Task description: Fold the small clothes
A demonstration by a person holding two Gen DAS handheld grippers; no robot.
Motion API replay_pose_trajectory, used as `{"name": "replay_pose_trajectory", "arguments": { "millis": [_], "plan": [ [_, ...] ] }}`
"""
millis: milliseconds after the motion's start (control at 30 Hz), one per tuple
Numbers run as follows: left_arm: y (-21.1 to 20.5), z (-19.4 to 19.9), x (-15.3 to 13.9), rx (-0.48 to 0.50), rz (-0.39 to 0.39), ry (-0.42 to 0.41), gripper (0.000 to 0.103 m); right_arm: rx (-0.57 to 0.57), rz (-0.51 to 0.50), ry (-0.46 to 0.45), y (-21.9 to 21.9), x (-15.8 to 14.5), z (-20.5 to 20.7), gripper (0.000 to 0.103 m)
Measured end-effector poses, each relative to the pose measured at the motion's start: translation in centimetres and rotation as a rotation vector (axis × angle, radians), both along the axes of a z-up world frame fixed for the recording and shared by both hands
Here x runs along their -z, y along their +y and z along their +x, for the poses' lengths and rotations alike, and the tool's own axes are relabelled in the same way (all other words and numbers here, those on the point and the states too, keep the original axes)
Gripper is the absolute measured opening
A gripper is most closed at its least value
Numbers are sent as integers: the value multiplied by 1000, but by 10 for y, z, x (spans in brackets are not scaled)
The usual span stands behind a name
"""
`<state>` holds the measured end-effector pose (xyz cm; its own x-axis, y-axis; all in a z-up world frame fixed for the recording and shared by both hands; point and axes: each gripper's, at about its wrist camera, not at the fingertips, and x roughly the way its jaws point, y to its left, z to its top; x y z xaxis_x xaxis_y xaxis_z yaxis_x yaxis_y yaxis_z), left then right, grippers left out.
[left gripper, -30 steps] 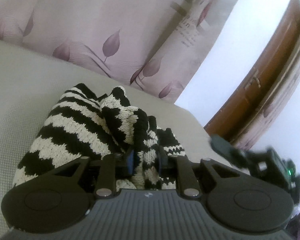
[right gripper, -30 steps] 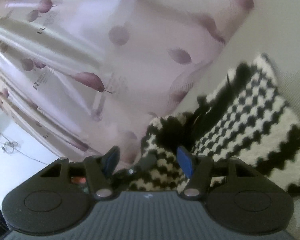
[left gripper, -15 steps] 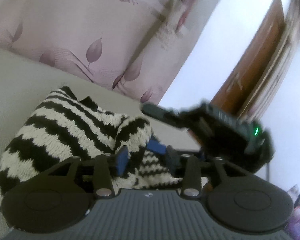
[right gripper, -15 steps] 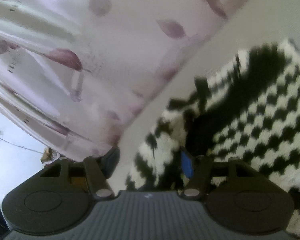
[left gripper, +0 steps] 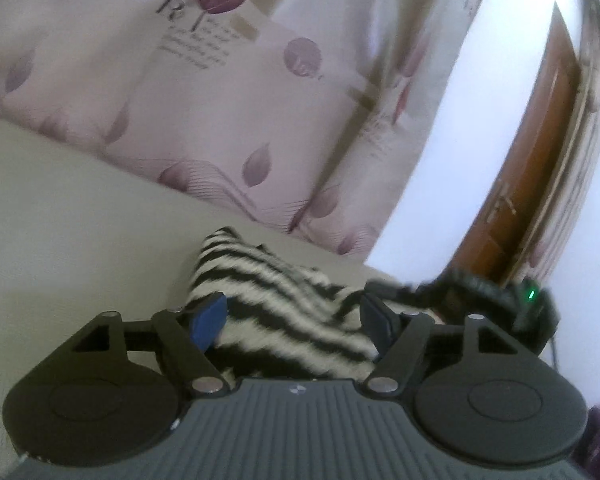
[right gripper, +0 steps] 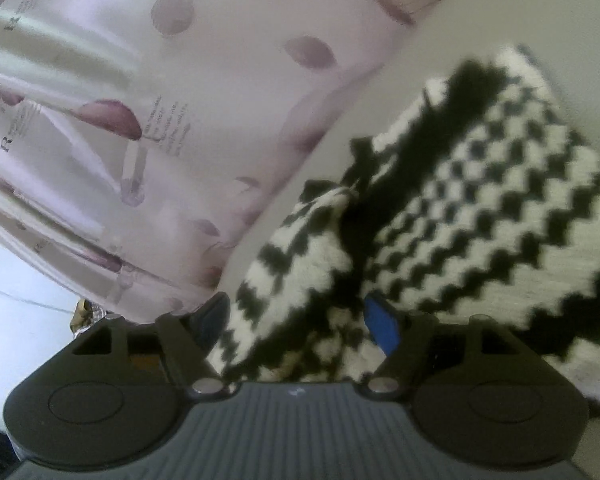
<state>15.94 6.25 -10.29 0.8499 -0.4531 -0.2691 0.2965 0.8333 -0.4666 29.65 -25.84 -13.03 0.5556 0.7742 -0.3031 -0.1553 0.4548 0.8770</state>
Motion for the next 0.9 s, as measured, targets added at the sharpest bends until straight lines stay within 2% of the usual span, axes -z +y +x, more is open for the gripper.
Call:
{"name": "replay_pose_trajectory", "arguments": {
  "millis": [167,200,233,267,300,333,467,567,667,767,833,900],
  "plan": [
    [6,-11,20,-21,9,-49,84,-25,-71,-4,25,-7,12,72],
    [8,-12,23,-20,-9,-44,84,-24,-106,-6,31,-7,13,58],
    [11,-13,23,-20,-28,-51,87,-32,-148,-13,38,-8,14,33],
    [14,-16,24,-27,-43,-63,93,-46,-196,-23,45,-8,15,30],
    [16,-17,24,-42,-52,-64,95,-49,-229,-48,49,-10,15,27],
    [18,-17,25,-59,-61,-61,95,-52,-254,-78,50,-14,13,19],
    [24,-14,27,-78,-92,-39,95,-42,-339,-214,30,-58,18,17],
    [24,-13,28,-76,-93,-34,97,-43,-449,-297,11,-97,26,17],
    [23,-12,29,-74,-85,-28,99,-70,-562,-328,-8,-117,39,17],
    [23,-9,31,-76,-87,-13,99,-96,-623,-276,-31,-107,58,17],
    [22,-8,31,-80,-84,-8,99,-123,-666,-236,-38,-86,65,17],
    [19,-7,30,-80,-68,-6,99,-148,-774,-217,-36,-57,66,17]
  ]
}}
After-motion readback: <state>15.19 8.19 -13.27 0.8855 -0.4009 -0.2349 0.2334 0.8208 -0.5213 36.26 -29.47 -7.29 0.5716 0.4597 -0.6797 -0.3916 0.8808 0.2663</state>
